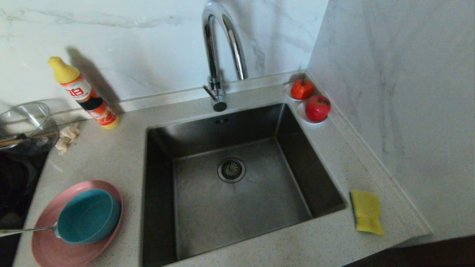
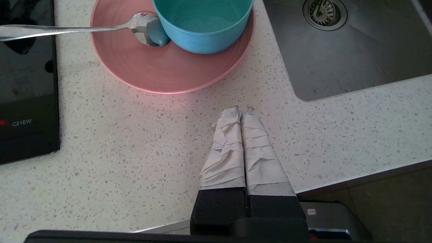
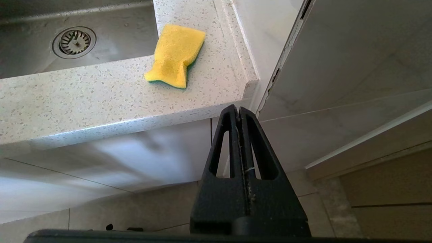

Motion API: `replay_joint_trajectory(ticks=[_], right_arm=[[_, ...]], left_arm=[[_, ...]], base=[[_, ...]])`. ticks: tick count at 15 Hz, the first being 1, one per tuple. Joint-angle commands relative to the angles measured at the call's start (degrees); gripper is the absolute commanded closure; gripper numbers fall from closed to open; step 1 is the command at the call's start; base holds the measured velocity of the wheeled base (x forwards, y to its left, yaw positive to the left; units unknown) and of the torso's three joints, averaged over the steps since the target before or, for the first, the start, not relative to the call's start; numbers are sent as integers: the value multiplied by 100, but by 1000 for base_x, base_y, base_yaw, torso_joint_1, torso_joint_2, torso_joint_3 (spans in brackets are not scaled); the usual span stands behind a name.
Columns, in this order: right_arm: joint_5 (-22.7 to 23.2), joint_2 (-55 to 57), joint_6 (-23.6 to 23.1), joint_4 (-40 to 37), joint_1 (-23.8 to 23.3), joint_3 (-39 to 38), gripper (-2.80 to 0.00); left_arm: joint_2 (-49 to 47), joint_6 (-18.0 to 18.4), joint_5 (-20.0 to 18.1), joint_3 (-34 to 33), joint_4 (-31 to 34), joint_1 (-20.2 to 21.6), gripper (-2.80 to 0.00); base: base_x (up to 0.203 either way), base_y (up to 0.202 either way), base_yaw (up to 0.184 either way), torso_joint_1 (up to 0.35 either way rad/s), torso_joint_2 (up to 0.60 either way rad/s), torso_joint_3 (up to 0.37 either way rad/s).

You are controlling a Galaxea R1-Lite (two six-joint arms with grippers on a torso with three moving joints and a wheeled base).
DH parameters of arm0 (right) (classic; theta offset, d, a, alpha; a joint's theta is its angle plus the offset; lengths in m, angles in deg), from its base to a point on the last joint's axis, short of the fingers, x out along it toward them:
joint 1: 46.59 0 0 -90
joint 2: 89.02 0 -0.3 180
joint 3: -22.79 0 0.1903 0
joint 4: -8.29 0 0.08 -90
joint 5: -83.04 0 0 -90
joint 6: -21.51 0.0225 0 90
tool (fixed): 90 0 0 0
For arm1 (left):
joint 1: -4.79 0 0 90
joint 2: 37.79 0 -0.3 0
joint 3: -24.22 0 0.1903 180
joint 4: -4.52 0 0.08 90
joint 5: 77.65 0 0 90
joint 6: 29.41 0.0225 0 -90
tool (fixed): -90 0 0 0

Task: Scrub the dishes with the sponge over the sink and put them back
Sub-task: Grab the dish soap

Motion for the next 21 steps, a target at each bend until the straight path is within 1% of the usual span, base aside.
replay_joint_trajectory(ticks=[1,13,16,18,19,21], right_arm=[[-3,-22,26,22,0,-2,0],[-11,-22,26,22,0,-2,0],[-11,-22,26,22,0,-2,0],[-11,-22,26,22,0,-2,0],[-11,-22,26,22,0,-2,0],[-11,-22,26,22,0,-2,0]], left_arm=[[10,4,0,1,8,2,0],[10,8,0,1,4,2,0],[10,5,141,-60,-54,2,0],[10,13,163,-62,-80,2,0],[10,33,184,51,-161,2,0],[-84,78,333,555,-454,2,0]], base=[[0,0,0,0,0,0],[0,0,0,0,0,0],[0,0,0,0,0,0],[0,0,0,0,0,0],[0,0,0,0,0,0],[0,0,0,0,0,0]])
